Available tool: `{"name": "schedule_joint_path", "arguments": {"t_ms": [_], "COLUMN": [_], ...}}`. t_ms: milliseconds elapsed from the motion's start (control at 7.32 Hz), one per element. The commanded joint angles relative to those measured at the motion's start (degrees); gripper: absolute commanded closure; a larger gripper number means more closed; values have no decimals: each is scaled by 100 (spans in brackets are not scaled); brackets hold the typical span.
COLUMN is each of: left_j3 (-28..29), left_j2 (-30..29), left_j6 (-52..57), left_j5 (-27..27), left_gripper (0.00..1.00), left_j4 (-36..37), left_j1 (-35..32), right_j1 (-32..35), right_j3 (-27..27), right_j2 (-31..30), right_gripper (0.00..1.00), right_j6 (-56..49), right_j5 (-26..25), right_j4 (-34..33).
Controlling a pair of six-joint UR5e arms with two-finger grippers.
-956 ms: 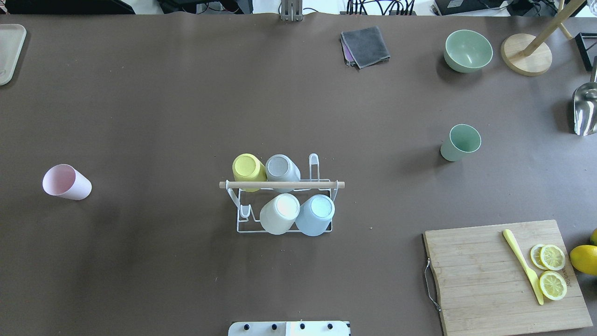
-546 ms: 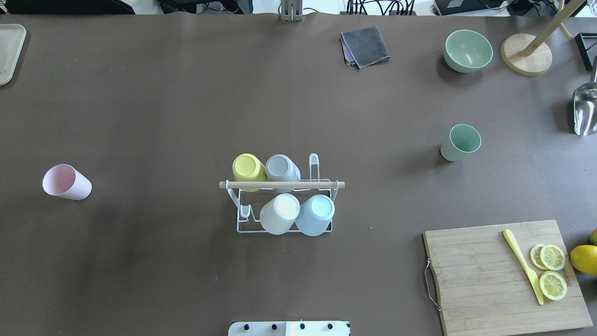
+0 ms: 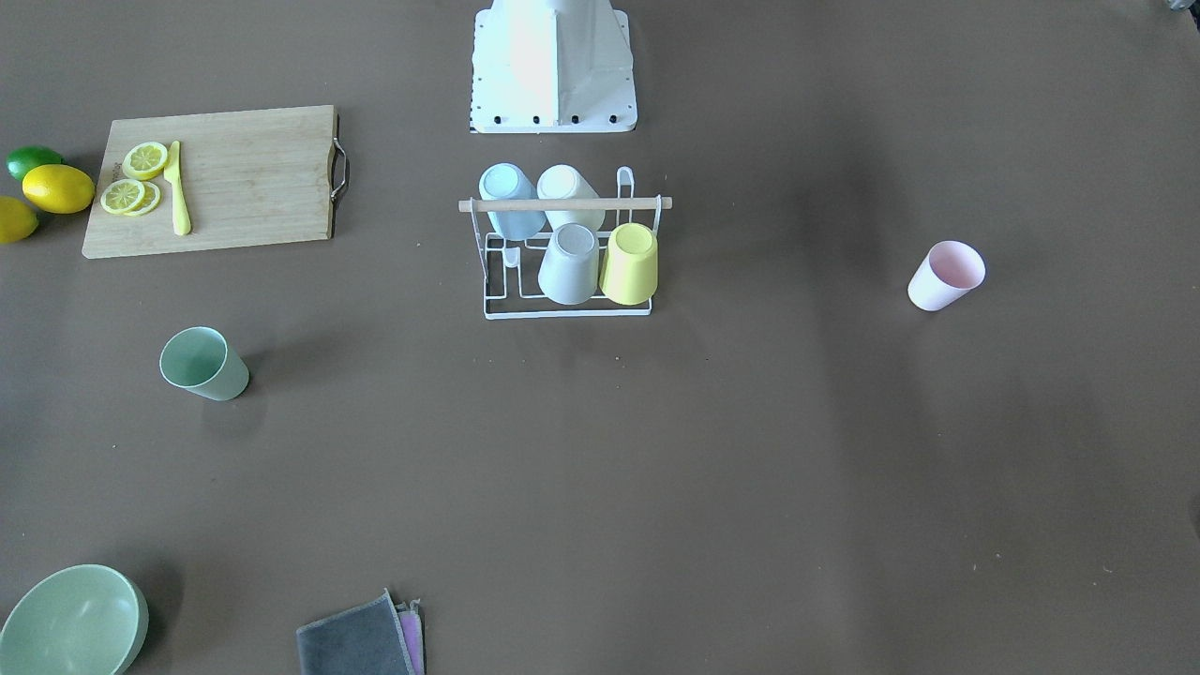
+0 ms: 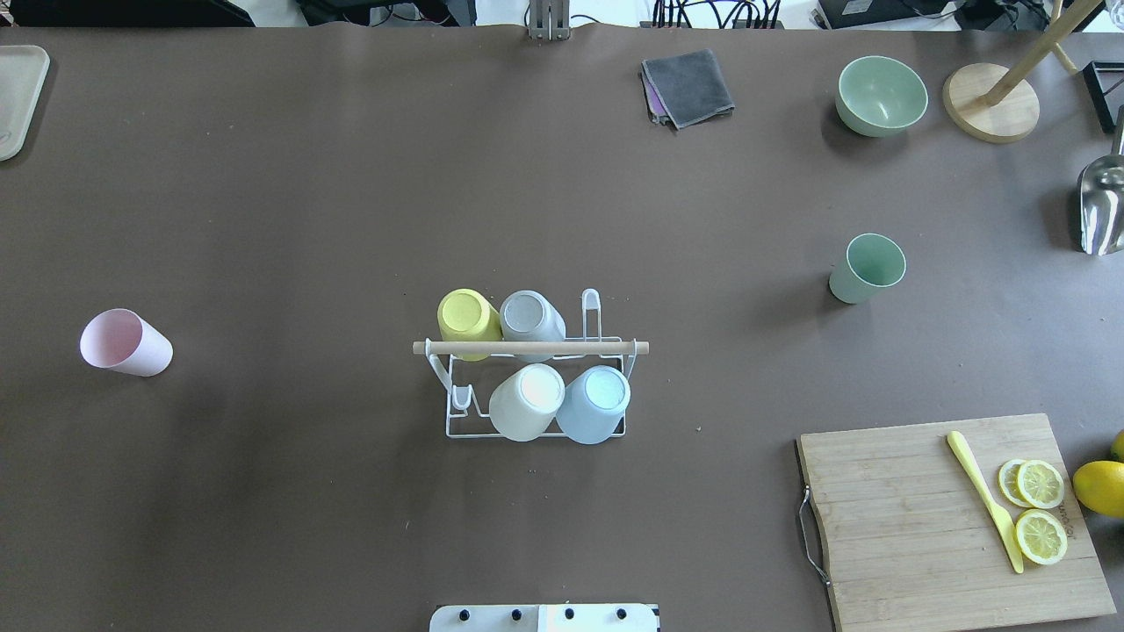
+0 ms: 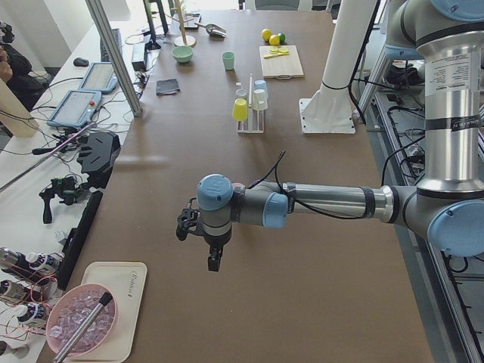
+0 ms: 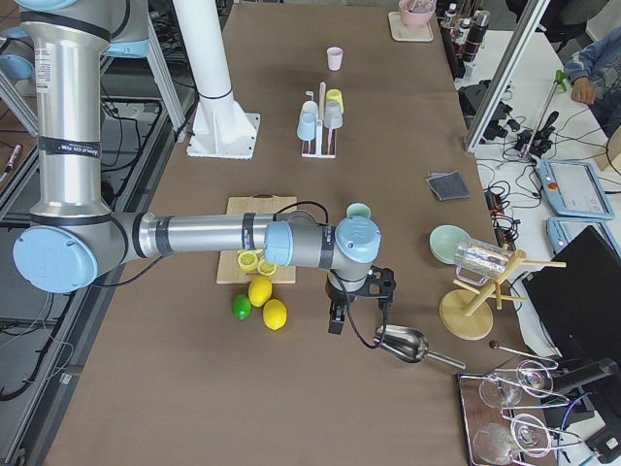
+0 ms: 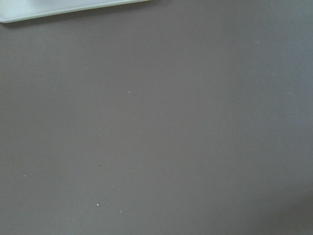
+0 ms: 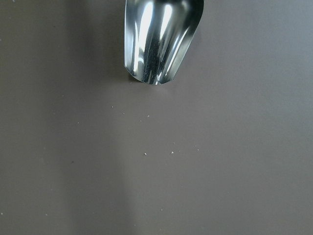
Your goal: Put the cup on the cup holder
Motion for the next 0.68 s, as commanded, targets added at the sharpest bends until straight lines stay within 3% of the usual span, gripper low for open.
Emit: {"name": "schedule_joint_path", "arguments": {"t_ms": [0, 546], "left_j3": [-1, -9], "left_j2": [-6, -6], "left_j6": [0, 0], "left_j5": [-3, -3], "left_gripper": [2, 2], "left_j4": [0, 0], "left_j1": [-1, 8], "right_j1": [-17, -51], "right_j3": [-11, -21], "right_j2": [-22, 197], "right_gripper": [0, 0], "right_j6": [27, 159], "right_j5": [36, -8], "right_j4": [20, 81]}}
